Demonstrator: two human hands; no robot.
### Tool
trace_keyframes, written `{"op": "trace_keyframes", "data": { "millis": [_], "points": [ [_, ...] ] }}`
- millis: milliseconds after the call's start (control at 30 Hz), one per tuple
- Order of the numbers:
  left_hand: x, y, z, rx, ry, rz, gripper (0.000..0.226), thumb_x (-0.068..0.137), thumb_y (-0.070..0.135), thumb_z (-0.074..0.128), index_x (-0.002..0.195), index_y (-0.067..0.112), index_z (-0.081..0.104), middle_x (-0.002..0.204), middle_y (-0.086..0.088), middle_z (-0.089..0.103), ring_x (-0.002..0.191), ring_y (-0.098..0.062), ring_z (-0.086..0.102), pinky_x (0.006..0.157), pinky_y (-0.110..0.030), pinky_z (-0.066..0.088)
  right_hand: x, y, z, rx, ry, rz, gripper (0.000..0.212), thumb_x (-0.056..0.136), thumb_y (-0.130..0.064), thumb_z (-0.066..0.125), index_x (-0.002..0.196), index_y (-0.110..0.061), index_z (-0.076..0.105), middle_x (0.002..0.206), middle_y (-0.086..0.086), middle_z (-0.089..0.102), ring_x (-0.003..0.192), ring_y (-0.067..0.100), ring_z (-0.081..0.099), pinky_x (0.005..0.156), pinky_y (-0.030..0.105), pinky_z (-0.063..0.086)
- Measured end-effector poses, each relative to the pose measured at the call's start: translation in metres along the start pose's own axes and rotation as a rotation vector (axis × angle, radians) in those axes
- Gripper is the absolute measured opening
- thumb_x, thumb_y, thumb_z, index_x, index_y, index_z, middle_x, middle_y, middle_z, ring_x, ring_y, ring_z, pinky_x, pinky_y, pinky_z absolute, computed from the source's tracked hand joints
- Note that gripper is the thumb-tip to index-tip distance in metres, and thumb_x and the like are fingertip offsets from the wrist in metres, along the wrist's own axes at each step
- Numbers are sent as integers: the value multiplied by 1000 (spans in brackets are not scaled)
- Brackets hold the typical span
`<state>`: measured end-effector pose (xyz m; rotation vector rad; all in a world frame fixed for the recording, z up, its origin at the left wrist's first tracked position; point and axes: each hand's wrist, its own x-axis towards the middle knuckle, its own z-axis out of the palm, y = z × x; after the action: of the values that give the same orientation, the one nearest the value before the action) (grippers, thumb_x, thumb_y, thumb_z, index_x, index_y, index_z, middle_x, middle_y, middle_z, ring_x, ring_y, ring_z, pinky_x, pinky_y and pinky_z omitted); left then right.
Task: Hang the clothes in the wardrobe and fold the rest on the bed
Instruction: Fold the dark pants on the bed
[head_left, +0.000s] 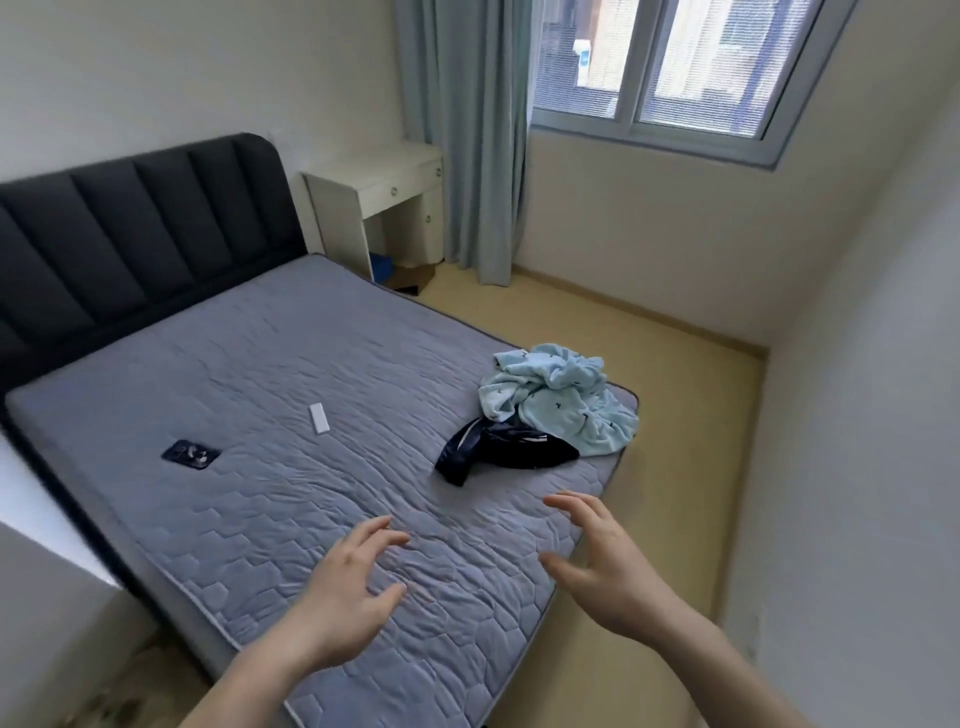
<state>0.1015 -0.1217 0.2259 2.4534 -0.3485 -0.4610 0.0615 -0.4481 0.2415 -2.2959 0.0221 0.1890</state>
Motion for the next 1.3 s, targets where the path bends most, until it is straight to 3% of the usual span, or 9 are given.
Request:
{"op": "trace_keyframes", "data": {
  "millis": [133, 300, 567, 800, 867, 1000, 1100, 1200, 1300],
  "points": [
    [61, -19, 1, 16, 0, -94, 45, 97, 37, 65, 139, 41, 50, 159, 17, 29, 145, -10, 34, 118, -30, 31, 63, 24, -17, -4, -62, -1, 56, 97, -45, 67, 147, -45, 41, 144, -35, 31, 121, -30, 31, 100, 11, 34],
    [151, -15, 15, 2, -37, -123, 47, 95, 37, 65, 140, 38, 51, 159, 13, 32, 144, -9, 37, 118, -26, 29, 127, 68, -59, 37, -13, 78, 53, 95, -43, 68, 142, -49, 44, 143, -33, 37, 131, -6, 41, 104, 20, 36],
    [303, 24, 35, -65, -97, -180, 46, 96, 38, 62, 140, 37, 52, 158, 14, 31, 144, -9, 37, 116, -27, 31, 241, 150, -106, 78, -95, 186, 50, 95, -43, 69, 138, -51, 46, 138, -33, 39, 130, 3, 45, 101, 25, 40],
    [420, 20, 68, -120, -80, -405, 43, 96, 31, 63, 138, 32, 54, 154, 11, 37, 140, -9, 40, 117, -27, 31, 389, 228, -129, 75, -278, 222, 48, 96, -36, 67, 137, -47, 47, 139, -26, 41, 129, 3, 46, 102, 28, 43],
    [450, 16, 86, -154, -84, -497, 39, 96, 28, 64, 134, 31, 56, 149, 8, 42, 128, -9, 48, 110, -25, 36, 437, 249, -136, 71, -315, 224, 46, 95, -34, 67, 136, -46, 48, 135, -28, 42, 128, 3, 48, 101, 27, 44],
    [517, -2, 133, -188, -149, -627, 38, 96, 28, 61, 132, 37, 52, 143, 13, 40, 108, -13, 61, 81, -14, 44, 521, 297, -136, 28, -367, 216, 47, 94, -30, 66, 136, -44, 50, 136, -23, 44, 127, 2, 49, 101, 26, 46],
    [577, -28, 169, -185, -186, -664, 46, 94, 22, 59, 138, 35, 52, 150, 9, 34, 115, -16, 59, 92, -20, 47, 571, 338, -120, -1, -390, 212, 47, 94, -28, 65, 136, -43, 50, 137, -22, 45, 126, 1, 50, 99, 23, 46],
    [645, -63, 205, -126, -169, -714, 39, 94, 21, 57, 130, 35, 64, 160, 6, 27, 118, -16, 59, 94, -23, 48, 607, 380, -91, -13, -416, 235, 46, 94, -25, 64, 134, -45, 50, 136, -24, 45, 124, 1, 51, 100, 23, 46],
    [708, -104, 248, -34, -188, -706, 37, 93, 24, 59, 125, 40, 68, 168, 5, 19, 141, -21, 42, 113, -30, 39, 633, 420, -57, 4, -429, 248, 45, 93, -23, 64, 131, -44, 53, 133, -27, 46, 121, -3, 53, 98, 21, 47]
  ]
}}
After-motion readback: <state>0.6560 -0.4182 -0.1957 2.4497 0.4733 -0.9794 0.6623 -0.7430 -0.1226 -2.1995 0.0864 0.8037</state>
